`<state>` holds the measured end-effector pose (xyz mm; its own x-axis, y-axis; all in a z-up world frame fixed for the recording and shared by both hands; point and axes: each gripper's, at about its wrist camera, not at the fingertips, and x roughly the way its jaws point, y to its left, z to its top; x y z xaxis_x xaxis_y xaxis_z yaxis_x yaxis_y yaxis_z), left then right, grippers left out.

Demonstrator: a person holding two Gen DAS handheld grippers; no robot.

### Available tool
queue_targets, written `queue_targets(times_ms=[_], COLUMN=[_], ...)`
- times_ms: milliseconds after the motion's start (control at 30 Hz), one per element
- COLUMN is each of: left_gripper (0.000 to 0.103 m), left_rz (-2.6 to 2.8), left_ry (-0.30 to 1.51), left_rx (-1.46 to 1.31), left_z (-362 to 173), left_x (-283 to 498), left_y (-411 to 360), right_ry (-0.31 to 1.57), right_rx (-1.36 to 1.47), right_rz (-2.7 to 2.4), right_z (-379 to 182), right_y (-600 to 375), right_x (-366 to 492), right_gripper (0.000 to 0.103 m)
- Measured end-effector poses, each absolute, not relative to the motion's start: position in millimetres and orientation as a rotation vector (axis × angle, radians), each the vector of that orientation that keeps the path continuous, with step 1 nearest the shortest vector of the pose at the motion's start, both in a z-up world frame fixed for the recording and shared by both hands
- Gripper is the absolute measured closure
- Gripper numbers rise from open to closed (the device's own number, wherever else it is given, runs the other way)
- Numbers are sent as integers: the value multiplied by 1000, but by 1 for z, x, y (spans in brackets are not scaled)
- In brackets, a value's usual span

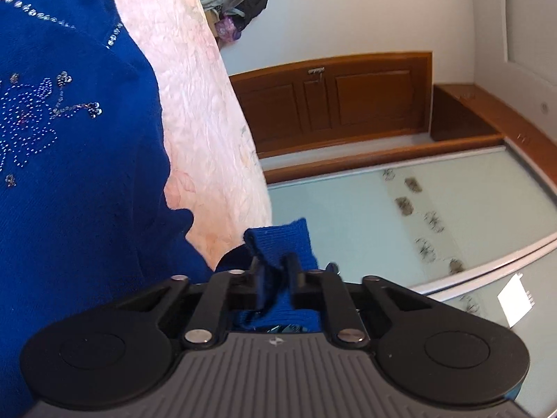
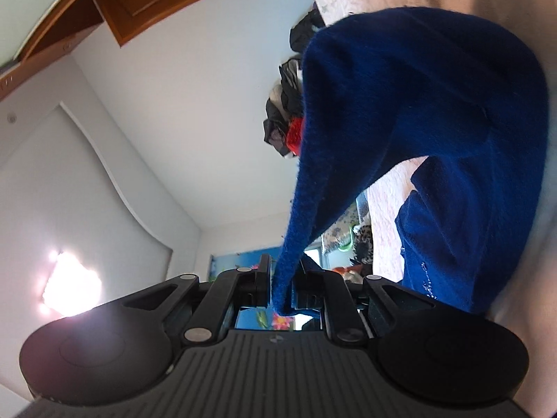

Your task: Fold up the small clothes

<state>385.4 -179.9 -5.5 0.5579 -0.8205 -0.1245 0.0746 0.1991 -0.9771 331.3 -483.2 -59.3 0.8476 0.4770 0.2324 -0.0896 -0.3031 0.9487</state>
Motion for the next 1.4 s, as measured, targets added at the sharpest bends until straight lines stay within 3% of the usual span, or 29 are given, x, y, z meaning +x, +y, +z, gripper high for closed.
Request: queue_targets(times_ms=[100, 167, 200, 233, 300, 467, 700, 800, 933, 1067, 1133, 1167, 1200, 1300, 1400], left_gripper=[96, 97, 97, 97, 97, 97, 97, 97, 97, 87, 66, 44, 30, 29, 29], left_rz=[-712, -682, -675, -673, -665, -633, -538, -462, -459, -495, -482, -460, -429, -367, -370], left_ry=[753, 738, 732, 727, 721, 671, 561, 538, 642, 814, 902, 923, 913, 864, 864], left_rx=[-1191, -1172, -1153, -1130, -1068, -904, -821, -826, -809, -811, -847, -874, -897, -935, -981], left_z=[-3, 1, 4, 8, 19, 51, 85, 84, 60, 22, 5, -3, -7, -8, -5], left_x=[384, 381, 382, 383, 386, 398, 400, 399, 397, 390, 390, 390, 388, 384, 387], left_y=[-176, -171, -167, -164, -155, -118, -37, -4, -4, -36, -42, -39, -36, -25, -16], right_ry=[320, 343, 359, 383, 407, 500, 485, 487, 477, 510, 610, 637, 658, 722, 796], right_rx=[1771, 1726, 1704, 1679, 1616, 1529, 1527, 1522, 1528, 1474, 1378, 1375, 1391, 1360, 1328], right_rz=[577, 542, 519, 496, 450, 446, 426, 410, 402, 419, 418, 449, 470, 446, 411], right_z=[-58, -56, -54, -53, -50, -54, -61, -57, -54, -47, -35, -33, -33, -28, -31], right_y=[-477, -476, -476, -476, -475, -469, -478, -484, -481, -467, -452, -441, -430, -392, -351], right_x=[331, 330, 328, 328, 323, 310, 289, 290, 289, 291, 303, 310, 317, 341, 369], right_gripper=[86, 77, 58, 27, 3, 5, 6, 6, 5, 5, 5, 5, 5, 9, 29])
